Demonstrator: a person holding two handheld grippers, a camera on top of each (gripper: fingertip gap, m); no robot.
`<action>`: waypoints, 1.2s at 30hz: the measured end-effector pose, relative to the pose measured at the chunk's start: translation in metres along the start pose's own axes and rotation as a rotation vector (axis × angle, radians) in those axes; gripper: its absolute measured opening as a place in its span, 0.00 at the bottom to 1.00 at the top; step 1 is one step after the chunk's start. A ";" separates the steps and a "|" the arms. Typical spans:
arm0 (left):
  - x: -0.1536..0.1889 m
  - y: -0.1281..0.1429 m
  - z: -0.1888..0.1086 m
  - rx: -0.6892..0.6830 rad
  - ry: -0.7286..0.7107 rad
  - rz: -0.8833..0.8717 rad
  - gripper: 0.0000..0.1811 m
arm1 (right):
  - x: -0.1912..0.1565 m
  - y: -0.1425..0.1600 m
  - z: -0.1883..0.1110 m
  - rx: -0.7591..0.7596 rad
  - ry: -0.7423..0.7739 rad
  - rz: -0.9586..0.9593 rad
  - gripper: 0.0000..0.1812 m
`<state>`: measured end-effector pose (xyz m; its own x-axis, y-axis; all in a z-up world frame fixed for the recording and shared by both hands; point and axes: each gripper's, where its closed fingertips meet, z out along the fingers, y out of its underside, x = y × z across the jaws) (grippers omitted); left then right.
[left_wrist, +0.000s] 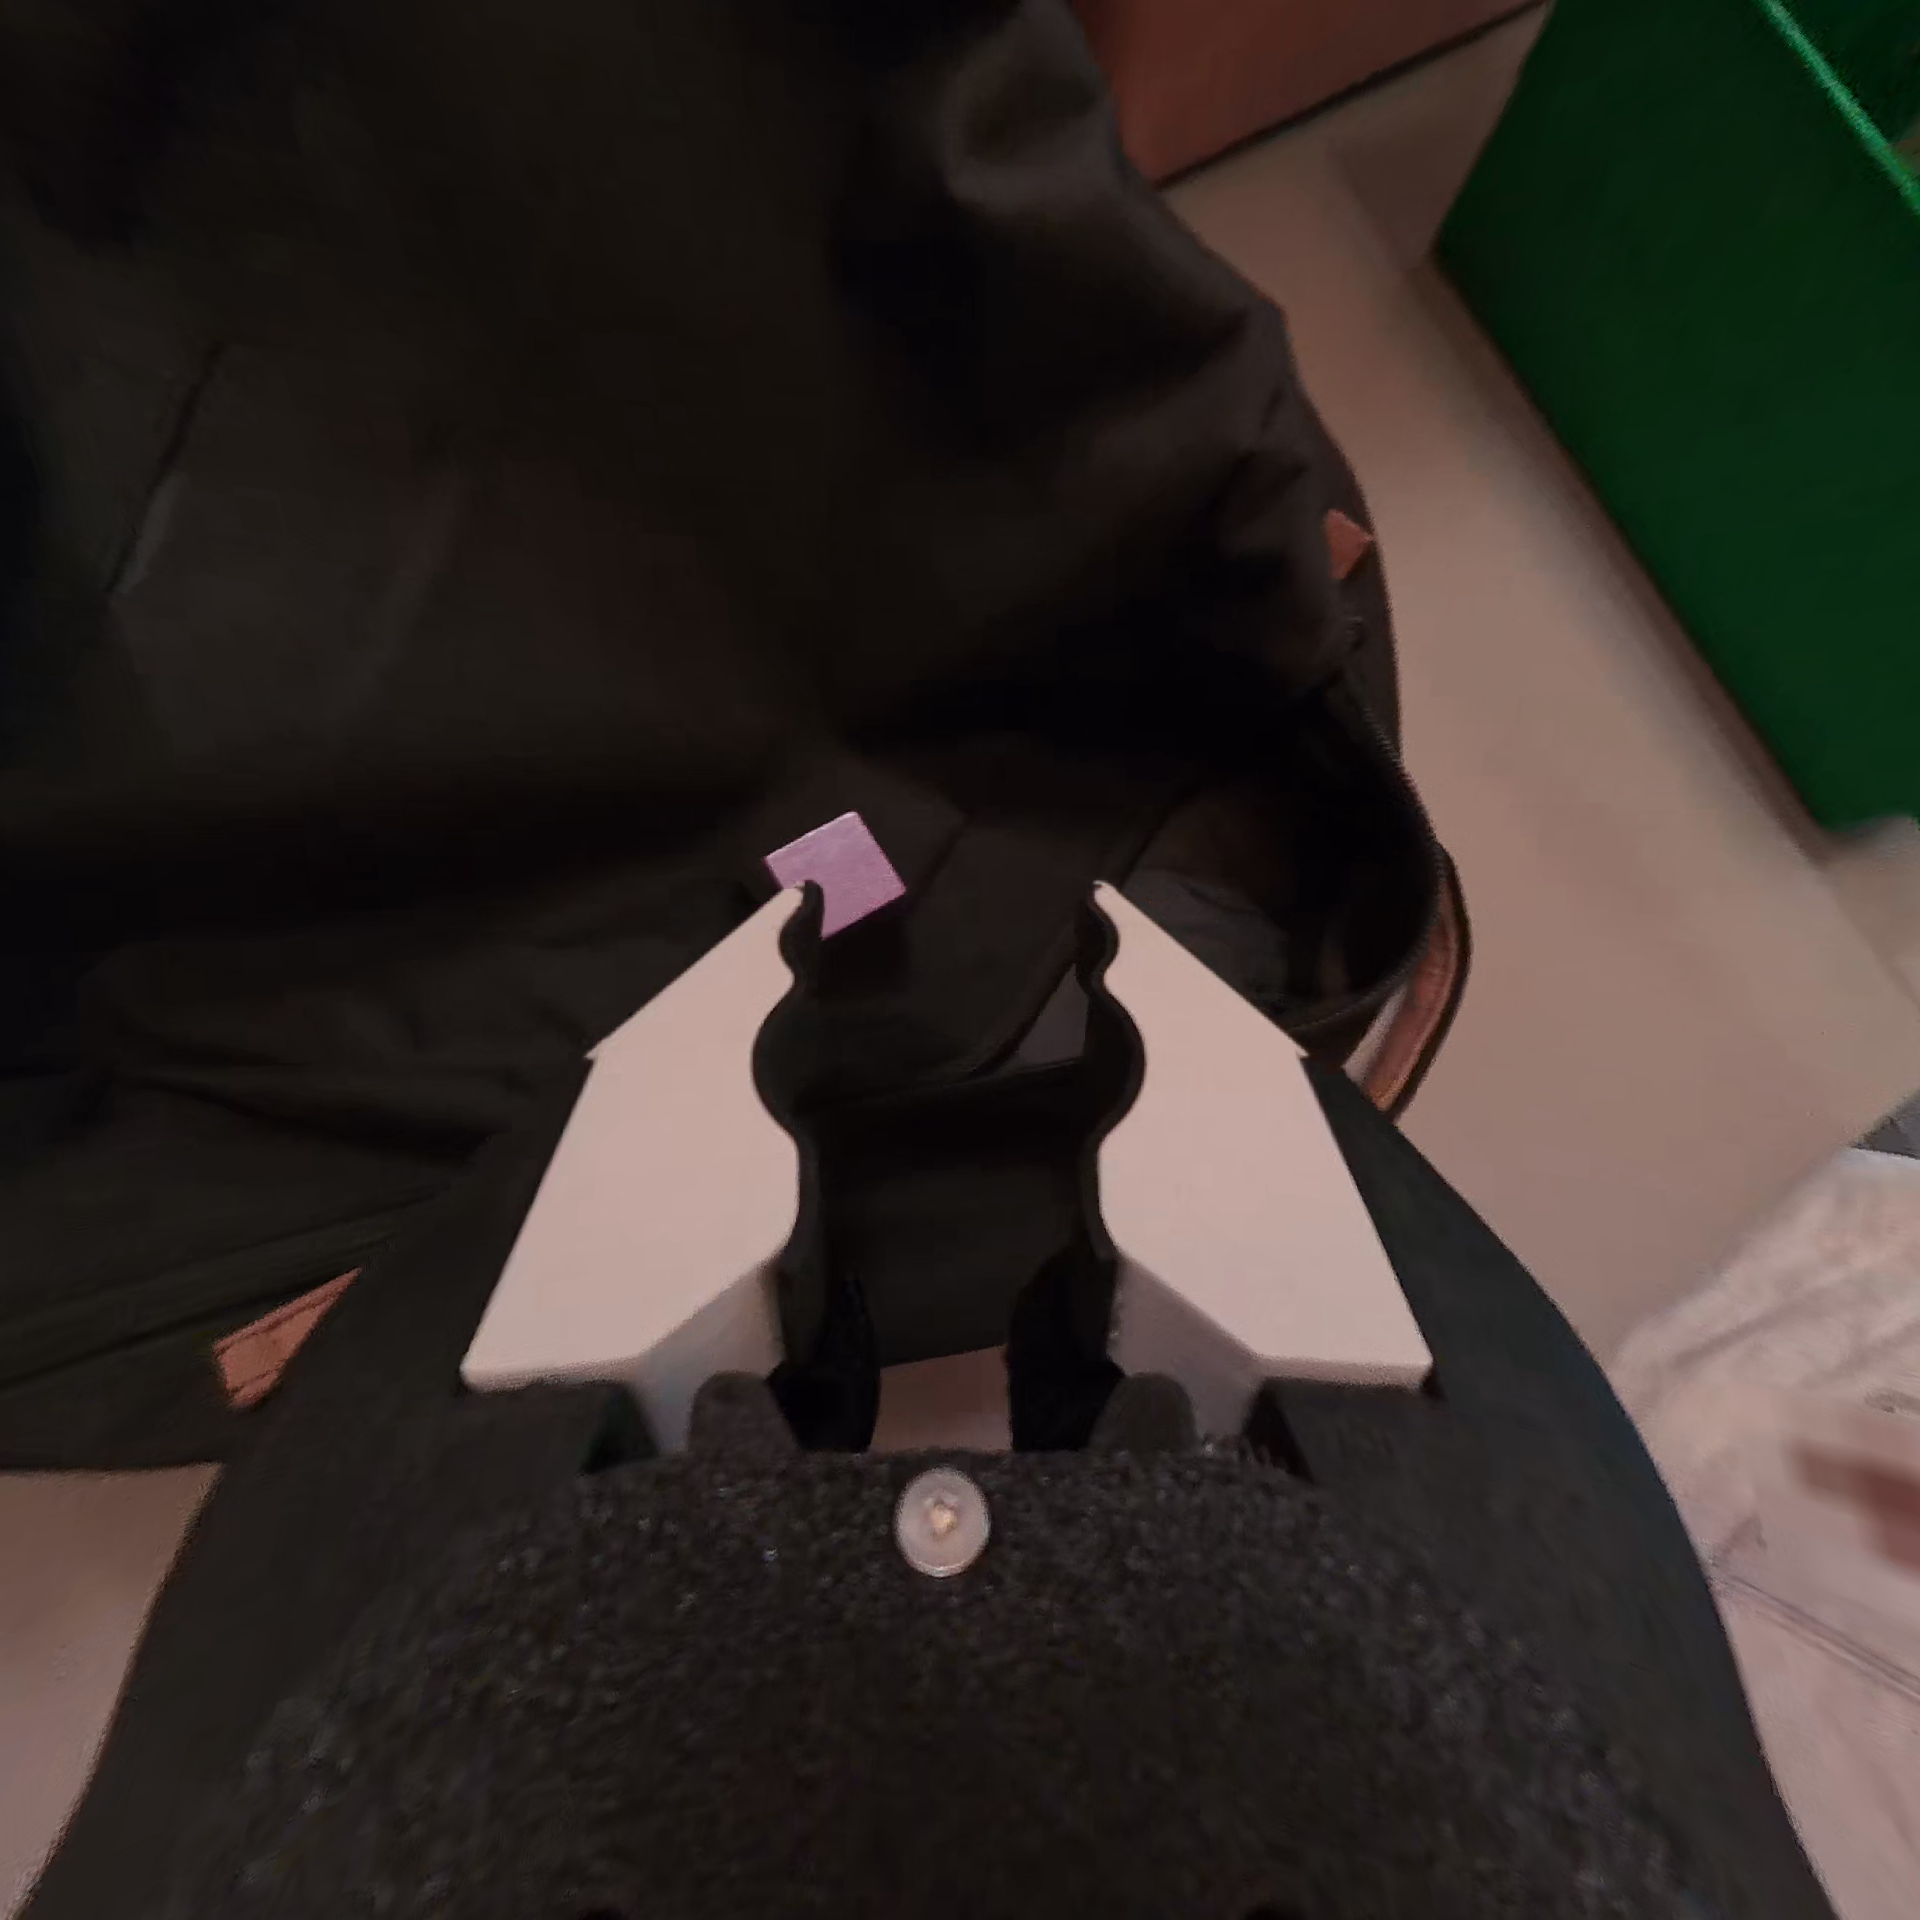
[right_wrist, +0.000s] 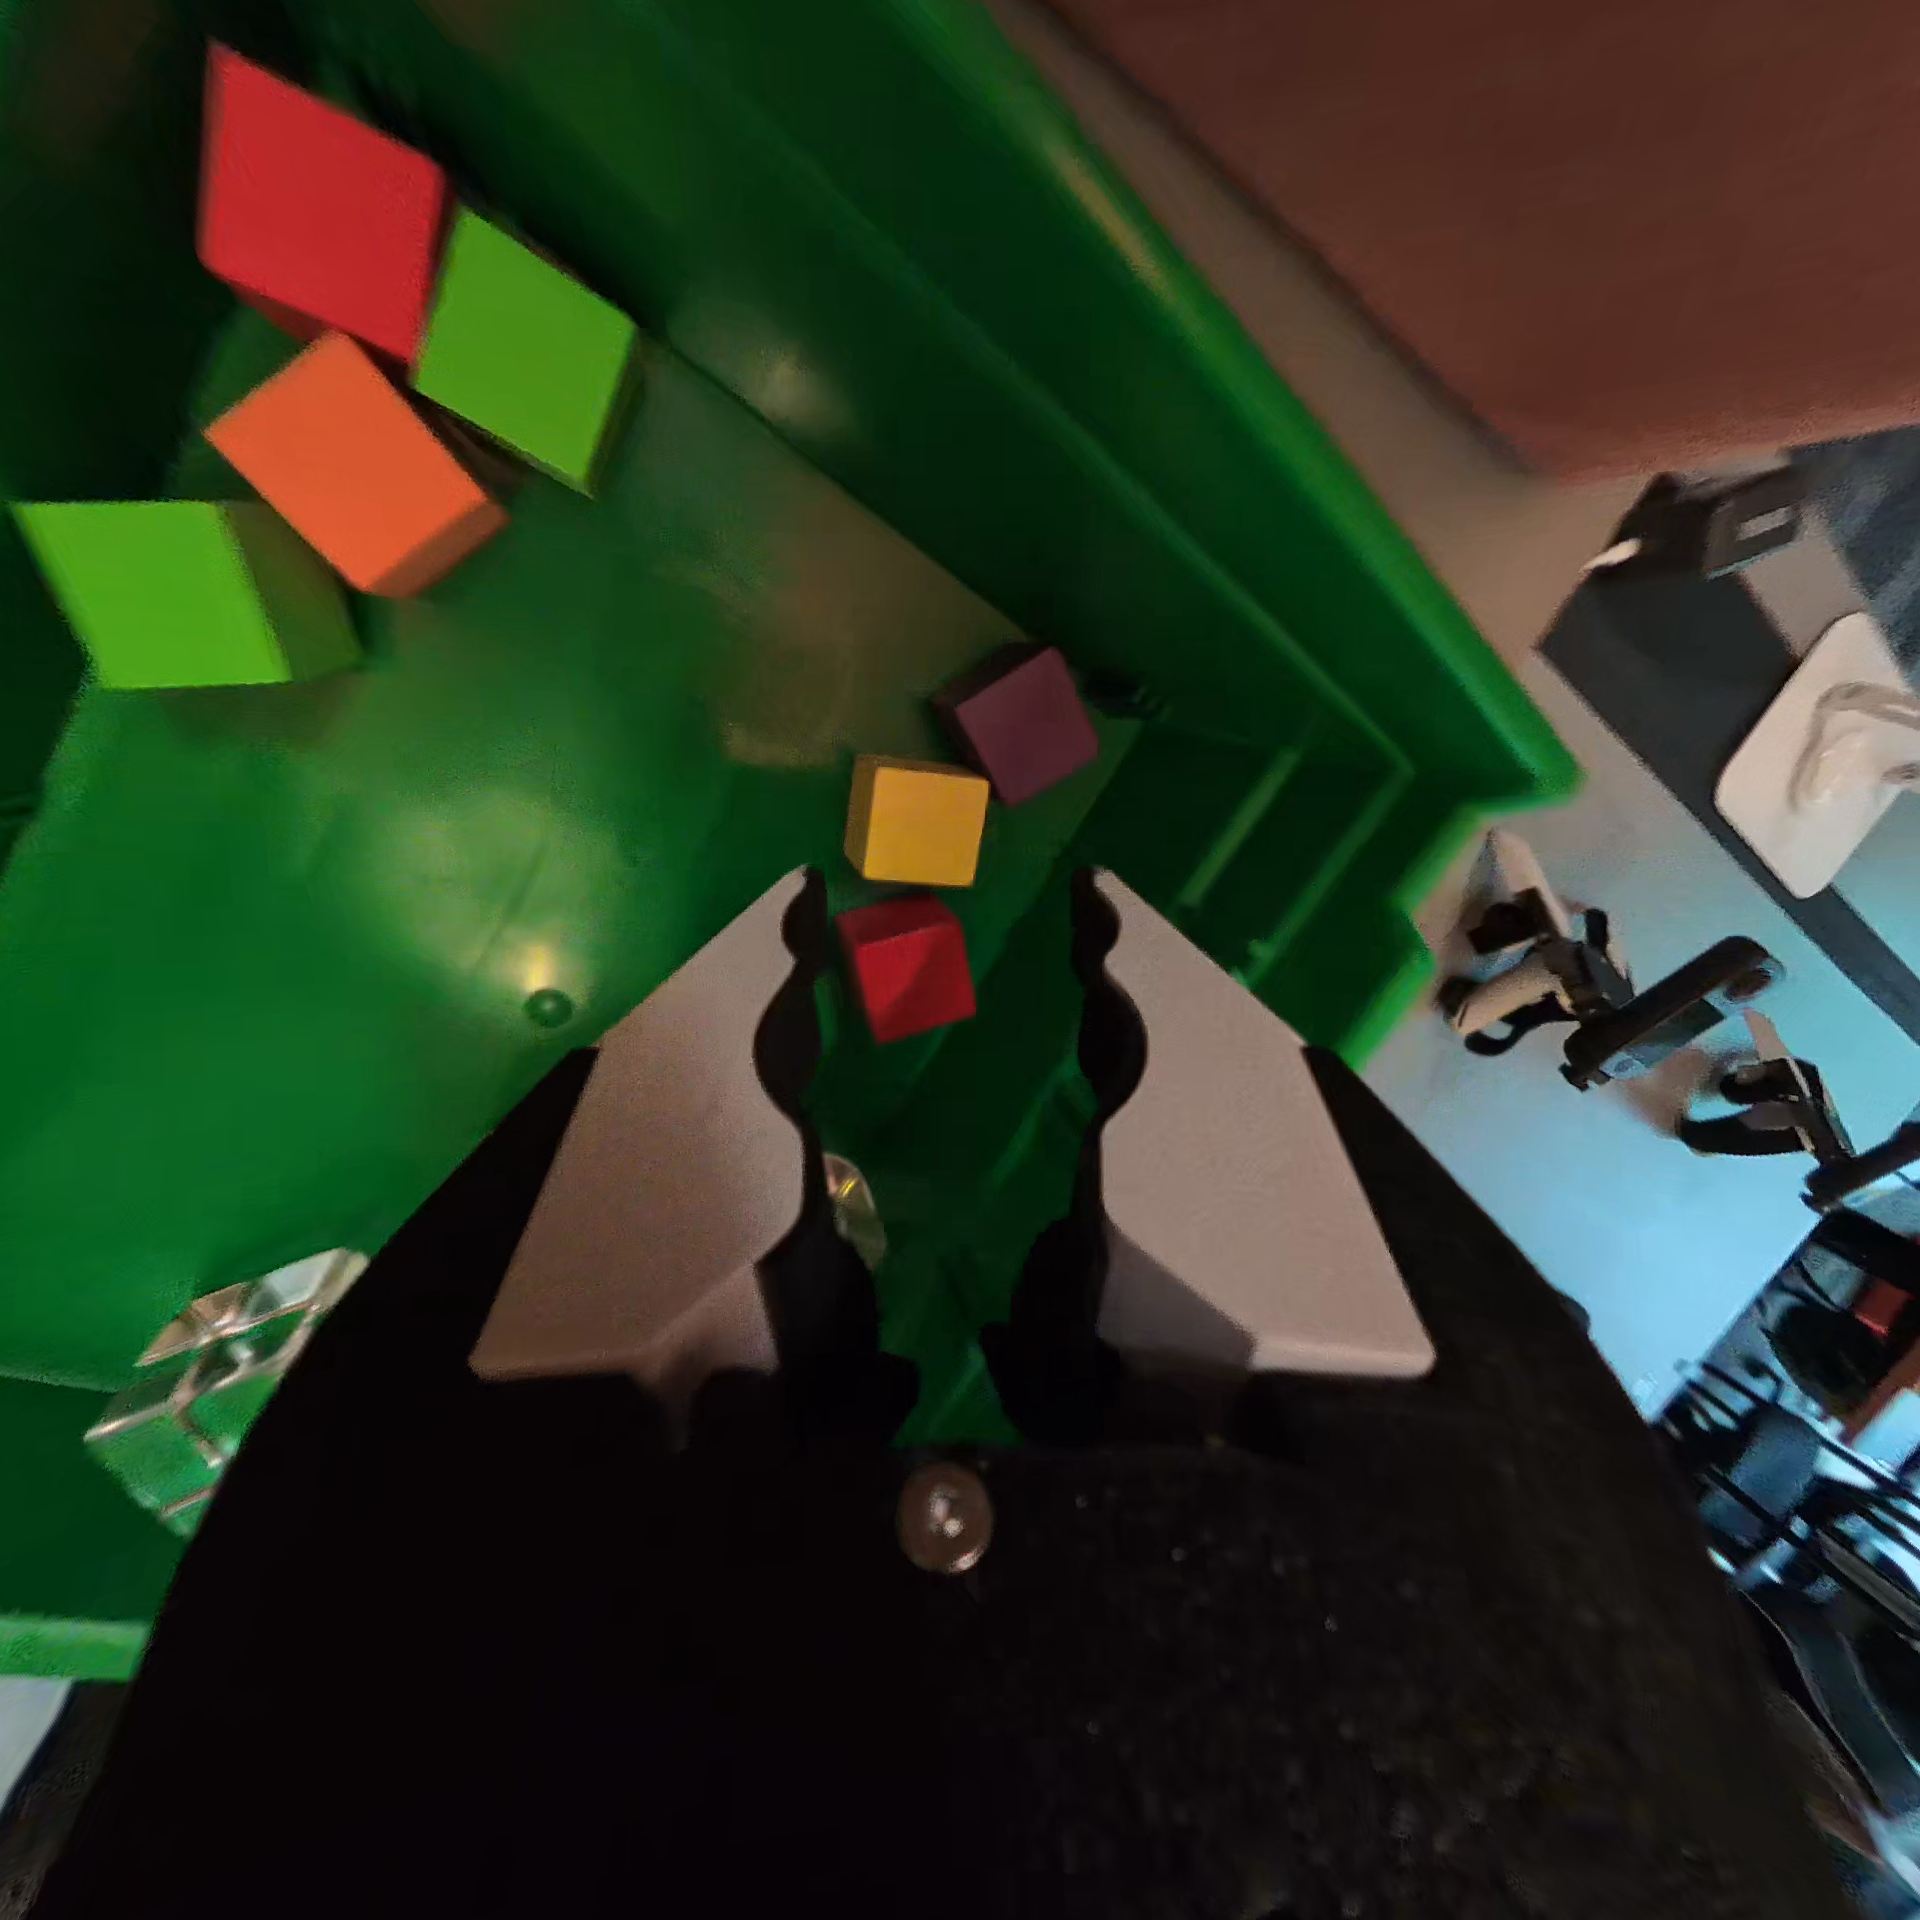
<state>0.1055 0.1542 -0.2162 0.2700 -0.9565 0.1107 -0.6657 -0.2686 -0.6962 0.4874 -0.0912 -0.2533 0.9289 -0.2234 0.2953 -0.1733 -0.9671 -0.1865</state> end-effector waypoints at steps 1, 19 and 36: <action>-0.004 0.001 0.000 0.000 -0.020 -0.001 0.28 | -0.002 -0.003 -0.014 0.067 0.009 0.024 0.26; -0.021 0.020 0.044 -0.141 -0.092 -0.059 0.16 | -0.273 -0.069 -0.178 1.042 -0.481 0.031 0.22; 0.036 -0.047 -0.116 0.403 1.273 -0.725 0.15 | -0.393 -0.158 -0.257 1.504 -0.366 -0.375 0.28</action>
<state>0.0653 0.1194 -0.0974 -0.4566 -0.1511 0.8767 -0.3710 -0.8633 -0.3420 0.0655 0.1180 -0.0986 0.9060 0.2440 0.3458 0.3344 0.0879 -0.9383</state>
